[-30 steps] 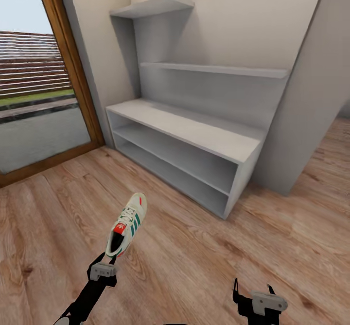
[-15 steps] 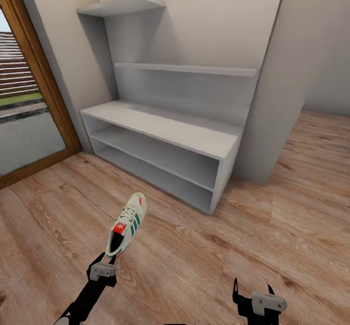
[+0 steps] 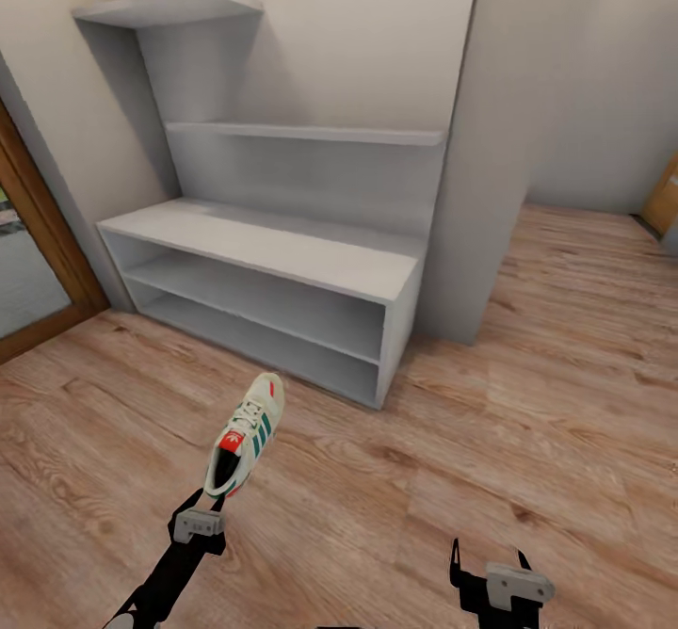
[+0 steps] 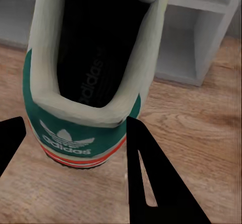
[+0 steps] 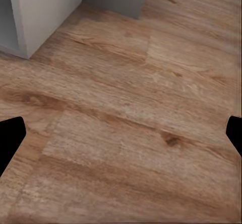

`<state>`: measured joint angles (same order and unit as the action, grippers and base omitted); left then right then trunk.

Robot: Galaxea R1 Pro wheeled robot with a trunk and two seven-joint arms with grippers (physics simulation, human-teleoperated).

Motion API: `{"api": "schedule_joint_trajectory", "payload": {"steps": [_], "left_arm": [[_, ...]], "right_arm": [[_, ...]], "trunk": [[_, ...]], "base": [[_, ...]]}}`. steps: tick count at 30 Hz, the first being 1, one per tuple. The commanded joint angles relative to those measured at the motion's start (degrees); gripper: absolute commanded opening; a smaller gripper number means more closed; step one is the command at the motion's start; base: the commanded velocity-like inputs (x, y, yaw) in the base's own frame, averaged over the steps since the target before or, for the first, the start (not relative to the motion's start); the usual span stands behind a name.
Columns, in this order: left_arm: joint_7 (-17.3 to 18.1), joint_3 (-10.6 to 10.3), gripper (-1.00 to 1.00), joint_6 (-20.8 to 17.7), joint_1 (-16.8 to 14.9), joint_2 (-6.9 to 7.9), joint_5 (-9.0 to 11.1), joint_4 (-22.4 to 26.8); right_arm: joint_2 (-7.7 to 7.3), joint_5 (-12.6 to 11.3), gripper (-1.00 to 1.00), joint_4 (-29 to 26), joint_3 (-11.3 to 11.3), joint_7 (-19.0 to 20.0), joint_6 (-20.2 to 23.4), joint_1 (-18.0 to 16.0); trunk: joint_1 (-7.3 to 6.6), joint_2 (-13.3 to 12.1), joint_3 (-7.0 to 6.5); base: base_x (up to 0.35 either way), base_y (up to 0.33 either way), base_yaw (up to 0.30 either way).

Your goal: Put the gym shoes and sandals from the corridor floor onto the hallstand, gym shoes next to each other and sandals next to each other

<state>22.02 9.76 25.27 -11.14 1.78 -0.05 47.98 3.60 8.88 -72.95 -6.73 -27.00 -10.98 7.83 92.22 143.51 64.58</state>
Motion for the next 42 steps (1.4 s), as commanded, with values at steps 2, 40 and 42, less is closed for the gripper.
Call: {"api": "schedule_joint_trajectory", "payload": {"steps": [2,40,42], "left_arm": [[0.39,0.18,-1.00,0.13,-0.02,-0.02,0.02,-0.02],[0.57,0.15,-1.00,0.13,0.02,-0.02,0.14,0.42],[0.57,0.11,-1.00,0.13,0.05,-0.04,0.14,0.44]], "right_arm": [[0.01,0.37,1.00,0.00,-0.04,-0.34,0.08,-0.01],[-0.09,0.11,1.00,3.57,0.13,-0.38,0.09,-2.52],[-0.08,0.12,1.00,3.54,0.13,-0.40,0.09,-2.54]], "trunk": [[-0.01,0.01,0.03],[-0.01,0.01,0.03],[-0.01,0.01,0.03]], "base": [[0.000,0.002,-0.284],[0.000,0.000,-0.284],[0.000,0.000,-0.284]]}}
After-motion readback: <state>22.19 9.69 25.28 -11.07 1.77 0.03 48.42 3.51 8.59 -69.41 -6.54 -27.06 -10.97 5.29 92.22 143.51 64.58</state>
